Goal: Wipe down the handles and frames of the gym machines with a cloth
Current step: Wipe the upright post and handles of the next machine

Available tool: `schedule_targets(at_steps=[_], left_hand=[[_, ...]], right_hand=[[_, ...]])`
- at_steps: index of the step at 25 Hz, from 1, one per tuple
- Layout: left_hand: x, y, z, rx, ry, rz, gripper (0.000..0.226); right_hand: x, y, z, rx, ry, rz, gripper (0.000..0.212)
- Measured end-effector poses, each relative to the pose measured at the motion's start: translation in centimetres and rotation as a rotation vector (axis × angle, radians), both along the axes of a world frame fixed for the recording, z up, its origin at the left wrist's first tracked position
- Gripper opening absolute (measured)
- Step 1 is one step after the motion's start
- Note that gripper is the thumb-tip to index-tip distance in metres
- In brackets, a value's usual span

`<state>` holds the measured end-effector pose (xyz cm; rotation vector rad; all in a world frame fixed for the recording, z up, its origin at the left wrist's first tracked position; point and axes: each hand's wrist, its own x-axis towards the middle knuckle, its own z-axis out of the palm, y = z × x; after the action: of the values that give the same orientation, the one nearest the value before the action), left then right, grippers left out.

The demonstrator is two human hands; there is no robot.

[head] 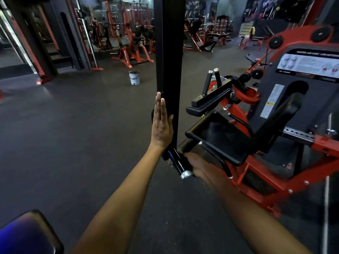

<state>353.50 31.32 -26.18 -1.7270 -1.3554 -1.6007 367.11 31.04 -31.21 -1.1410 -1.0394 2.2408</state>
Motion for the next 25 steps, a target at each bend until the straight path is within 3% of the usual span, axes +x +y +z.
schedule_targets(at_steps=[2,4,7,9,12,16,18,21,25], left_hand=[[0.0,-0.1,-0.1,-0.011,0.005,-0.006,0.074],[0.0,-0.2,-0.1,-0.024,0.011,-0.009,0.072],[0.2,-0.3,0.0,-0.033,0.007,0.003,0.075],[0.7,-0.6,0.0,-0.059,-0.054,0.022,0.075],[2.8,-1.4,0.4,-0.092,-0.146,0.103,0.071],[6.9,-2.1,0.4,-0.122,0.085,0.187,0.063],[8.6,-1.7,1.0,-0.261,0.142,0.166,0.052],[11.1,0.1,2.4,-0.604,0.028,0.273,0.039],[14.3,1.7,2.0,-0.711,0.088,0.447,0.034]], right_hand=[[1.0,-1.3,-0.7,-0.083,0.086,0.109,0.034],[2.8,-1.1,-1.1,-0.035,0.030,0.229,0.030],[5.0,0.8,-0.8,0.391,-0.279,0.318,0.019],[5.3,2.1,0.2,0.648,-0.373,0.240,0.022],[5.2,4.1,2.4,0.722,-0.505,0.026,0.010],[6.4,7.0,5.1,0.970,-0.808,-0.108,0.020],[7.5,7.9,6.5,1.038,-0.884,-0.098,0.020],[9.6,8.8,8.6,1.205,-1.024,0.009,0.017],[12.7,9.5,10.2,1.335,-1.000,0.030,0.015]])
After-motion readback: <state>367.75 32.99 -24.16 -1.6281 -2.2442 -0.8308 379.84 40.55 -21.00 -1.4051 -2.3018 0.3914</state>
